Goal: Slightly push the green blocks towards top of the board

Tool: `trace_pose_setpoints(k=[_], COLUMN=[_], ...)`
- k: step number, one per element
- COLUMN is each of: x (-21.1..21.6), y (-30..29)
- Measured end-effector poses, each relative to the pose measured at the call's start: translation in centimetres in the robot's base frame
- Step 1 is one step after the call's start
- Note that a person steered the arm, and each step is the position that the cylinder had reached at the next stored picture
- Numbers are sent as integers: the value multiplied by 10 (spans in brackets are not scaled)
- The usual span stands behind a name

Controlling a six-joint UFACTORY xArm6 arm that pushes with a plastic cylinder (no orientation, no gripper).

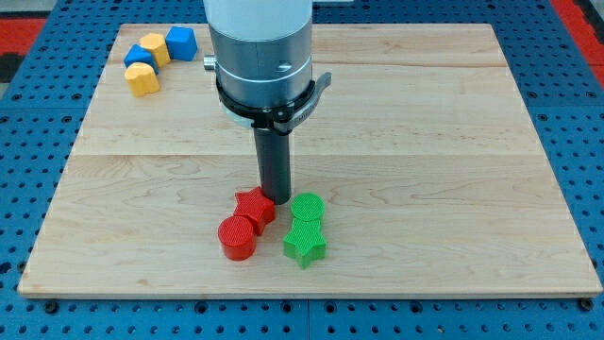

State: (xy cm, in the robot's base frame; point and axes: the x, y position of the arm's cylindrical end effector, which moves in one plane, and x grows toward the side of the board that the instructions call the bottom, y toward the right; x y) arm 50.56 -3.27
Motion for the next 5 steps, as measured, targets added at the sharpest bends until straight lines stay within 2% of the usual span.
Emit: trace_pose_setpoints(k=[1, 2, 3, 4, 5], x=[-15, -57, -79, -39, 23], y=[9, 16, -38, -112, -123])
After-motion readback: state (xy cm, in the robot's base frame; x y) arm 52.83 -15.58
